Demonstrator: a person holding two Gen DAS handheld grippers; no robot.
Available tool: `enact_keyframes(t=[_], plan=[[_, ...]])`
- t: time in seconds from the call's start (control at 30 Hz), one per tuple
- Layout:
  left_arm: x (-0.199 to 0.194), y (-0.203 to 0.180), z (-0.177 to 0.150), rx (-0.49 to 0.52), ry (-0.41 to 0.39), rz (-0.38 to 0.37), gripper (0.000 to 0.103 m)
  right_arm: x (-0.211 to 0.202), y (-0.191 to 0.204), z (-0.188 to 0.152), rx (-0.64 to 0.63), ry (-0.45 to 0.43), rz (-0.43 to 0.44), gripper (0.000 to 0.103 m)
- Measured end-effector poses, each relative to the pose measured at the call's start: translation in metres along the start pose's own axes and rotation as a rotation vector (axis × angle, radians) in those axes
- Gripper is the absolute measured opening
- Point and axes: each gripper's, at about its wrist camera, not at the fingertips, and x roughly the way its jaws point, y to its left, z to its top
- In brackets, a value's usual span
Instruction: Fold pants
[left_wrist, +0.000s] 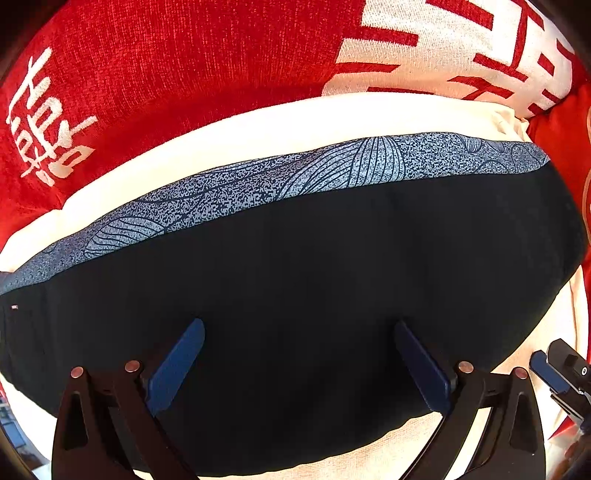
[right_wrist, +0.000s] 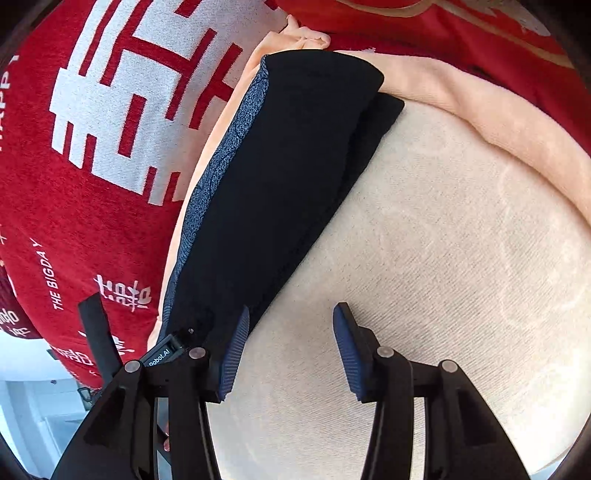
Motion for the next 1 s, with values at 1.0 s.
enact_keyframes(t=[1.0], plan=[[0.010,0.004,0.008,-0.039,0.057,0.009,0.103,0.021,0.003,0.052,0.014,-0.109,0.154,0.056]])
